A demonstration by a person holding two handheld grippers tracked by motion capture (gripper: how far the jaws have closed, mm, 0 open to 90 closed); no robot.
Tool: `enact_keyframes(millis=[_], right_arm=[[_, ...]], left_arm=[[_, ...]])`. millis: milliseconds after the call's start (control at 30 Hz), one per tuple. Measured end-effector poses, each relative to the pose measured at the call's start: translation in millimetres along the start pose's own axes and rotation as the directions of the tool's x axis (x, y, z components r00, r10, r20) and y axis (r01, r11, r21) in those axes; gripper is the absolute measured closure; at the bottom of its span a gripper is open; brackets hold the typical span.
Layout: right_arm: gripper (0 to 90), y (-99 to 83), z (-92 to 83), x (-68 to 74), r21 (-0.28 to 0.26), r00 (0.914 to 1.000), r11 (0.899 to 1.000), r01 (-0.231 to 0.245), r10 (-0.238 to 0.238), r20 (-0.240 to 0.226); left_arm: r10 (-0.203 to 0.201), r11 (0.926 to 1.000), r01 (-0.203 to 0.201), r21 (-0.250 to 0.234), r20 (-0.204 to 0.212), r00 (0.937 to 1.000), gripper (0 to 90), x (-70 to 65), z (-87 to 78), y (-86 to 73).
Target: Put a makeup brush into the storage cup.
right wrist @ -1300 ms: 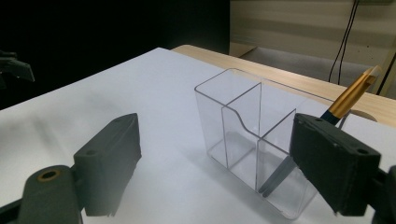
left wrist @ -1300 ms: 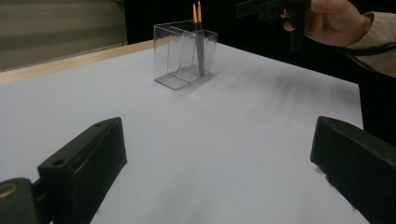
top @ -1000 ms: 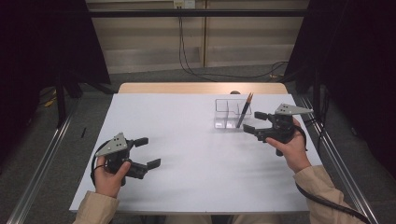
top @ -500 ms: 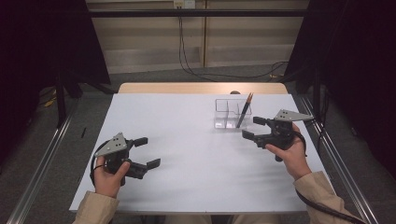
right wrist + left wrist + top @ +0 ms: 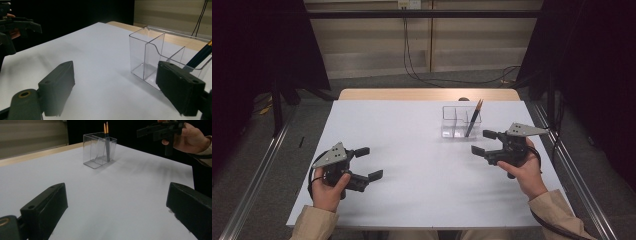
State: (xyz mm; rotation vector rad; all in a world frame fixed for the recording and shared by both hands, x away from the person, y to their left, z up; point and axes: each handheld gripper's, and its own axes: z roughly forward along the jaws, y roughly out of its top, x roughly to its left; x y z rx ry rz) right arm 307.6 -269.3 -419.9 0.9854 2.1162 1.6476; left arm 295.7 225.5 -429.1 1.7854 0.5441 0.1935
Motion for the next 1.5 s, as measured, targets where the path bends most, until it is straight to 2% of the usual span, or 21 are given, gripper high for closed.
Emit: enact_keyframes(millis=[267, 600, 1100, 1500], right_arm=[[14.7, -4.0, -4.3, 2.5, 0.006, 1.0000, 1.000, 0.006, -0.006, 0.005], [14.1, -14.6, -12.1, 6.4, 0.005, 0.9999, 1.000, -0.010, 0.010, -0.001], [13.8, -22.5, -20.1, 12.4, 0.002, 1.0000, 1.000, 0.001, -0.001, -0.002], [12.9, -27.5, -27.1, 13.2, 0.000, 1.0000, 1.000, -0.008, 0.008, 0.000]], left_arm=[[-0.003, 1.0000, 0.003, -0.003, -0.001, 1.0000, 3.2, -0.1, 0.1, -0.8], [-0.012, 0.9999, 0.012, 0.000, 0.000, 0.9999, 3.2, -0.2, 0.7, -1.6], [-0.003, 1.0000, 0.003, 0.004, -0.004, 1.0000, 3.2, 1.0, 0.4, -1.8], [-0.003, 1.0000, 0.003, 0.001, -0.006, 1.0000, 3.2, 0.7, 1.2, -1.5]])
